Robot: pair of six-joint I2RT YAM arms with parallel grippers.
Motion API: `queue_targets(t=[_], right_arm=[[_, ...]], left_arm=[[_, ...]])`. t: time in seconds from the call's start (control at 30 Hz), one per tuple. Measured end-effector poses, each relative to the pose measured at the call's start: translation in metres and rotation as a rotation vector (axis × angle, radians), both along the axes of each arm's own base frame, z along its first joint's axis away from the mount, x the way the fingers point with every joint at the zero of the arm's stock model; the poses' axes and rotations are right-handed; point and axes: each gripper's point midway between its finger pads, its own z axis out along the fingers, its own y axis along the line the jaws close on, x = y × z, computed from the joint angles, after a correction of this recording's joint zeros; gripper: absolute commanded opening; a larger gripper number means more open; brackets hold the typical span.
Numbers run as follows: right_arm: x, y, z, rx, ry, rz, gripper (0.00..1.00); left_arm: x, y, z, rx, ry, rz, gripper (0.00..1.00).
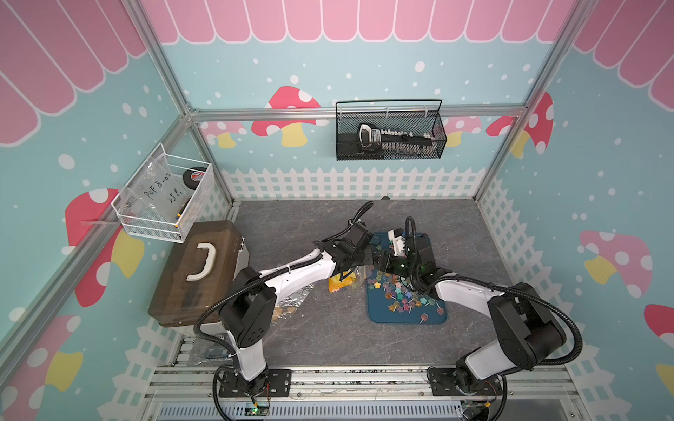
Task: Pour candies out of the ziploc bag
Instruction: Open the ziploc bag at the center of the board.
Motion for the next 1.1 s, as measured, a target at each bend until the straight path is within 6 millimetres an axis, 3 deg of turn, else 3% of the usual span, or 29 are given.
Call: queue_targets(t=[0.23,0.5,0.93,1.1], right_arm=[[-0.003,0.009,-0.013,-0.008,0.034,0.025,0.22],[-0.002,0.014,-0.007,0.009,0.028,0.036,0.00],[-0.001,0.006,-0.004,-0.072,0.005,0.005,0.00],[-0.001,-0.006,-0.019,-0.149,0.034,-0.038,0.00]], left_arm=[[0.001,0.000,0.000,-0.001,0.000,0.001,0.00],[0.000,0.000,0.000,-0.001,0.000,0.001,0.00],[-0.001,0.003,0.007,-0.001,-0.009,0.001,0.00],[-0.001,0.004,0.020,-0.017,-0.030,0.004,0.00]])
